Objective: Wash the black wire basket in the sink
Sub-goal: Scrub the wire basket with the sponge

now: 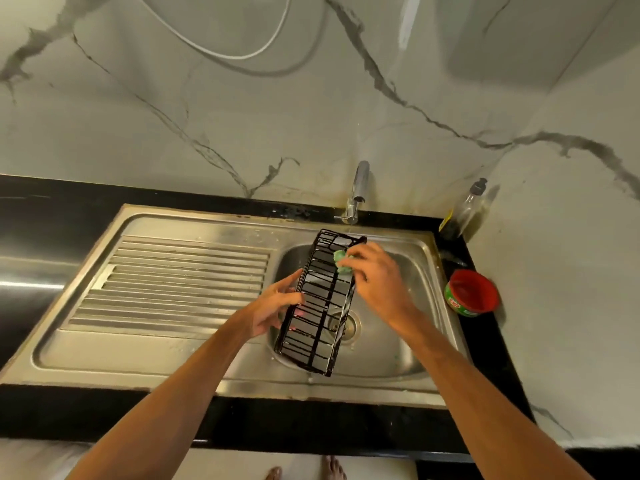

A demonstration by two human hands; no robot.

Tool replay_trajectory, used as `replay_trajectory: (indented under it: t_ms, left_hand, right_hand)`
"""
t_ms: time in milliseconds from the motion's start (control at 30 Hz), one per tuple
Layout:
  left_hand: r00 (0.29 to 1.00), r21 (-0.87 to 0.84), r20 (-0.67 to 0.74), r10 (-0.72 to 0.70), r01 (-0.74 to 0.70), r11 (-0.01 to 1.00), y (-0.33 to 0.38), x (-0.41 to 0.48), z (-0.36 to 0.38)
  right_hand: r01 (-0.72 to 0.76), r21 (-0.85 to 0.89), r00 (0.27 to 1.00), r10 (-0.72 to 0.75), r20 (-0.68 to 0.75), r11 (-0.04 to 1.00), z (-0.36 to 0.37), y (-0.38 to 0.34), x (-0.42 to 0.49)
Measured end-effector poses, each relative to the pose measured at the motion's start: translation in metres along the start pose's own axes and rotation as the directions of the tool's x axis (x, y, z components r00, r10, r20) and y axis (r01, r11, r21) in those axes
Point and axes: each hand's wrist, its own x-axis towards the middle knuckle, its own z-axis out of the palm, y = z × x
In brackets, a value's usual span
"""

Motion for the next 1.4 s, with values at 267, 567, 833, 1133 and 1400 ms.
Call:
replay_trajectory:
  t_ms: [267,567,833,1133,1400]
  left_hand:
    - [0.999,0.109,0.03,-0.021,0.017,0.994,0.011,0.023,0.009]
    - [0.991,0.163,0.099,-0.094,0.077,0.984,0.022,0.054,0.014]
    - [0.972,0.156,0.21,-0.109,0.076,0.985,0.03,0.071,0.002]
    - [0.938,0.113,0.321,-0.135,0.103,0.988,0.04,0.082,0.011]
    - [0.921,0.287,0.34,-0.189,0.089,0.954,0.06,0.08,0.02]
  right_hand:
    - [0.024,0.046,0.998,-0.027,0.049,0.999,0.011,0.014,0.004]
    - [-0.148,0.13,0.988,0.151,-0.015,0.98,0.007,0.059,0.023]
    - [-0.495,0.512,0.826,0.564,0.025,0.702,-0.008,0.118,0.012]
    - [-0.511,0.811,0.482,0.685,0.546,-0.287,0.006,0.131,0.007]
    - [-0.473,0.75,0.332,0.695,0.638,-0.462,-0.003,0.122,0.037]
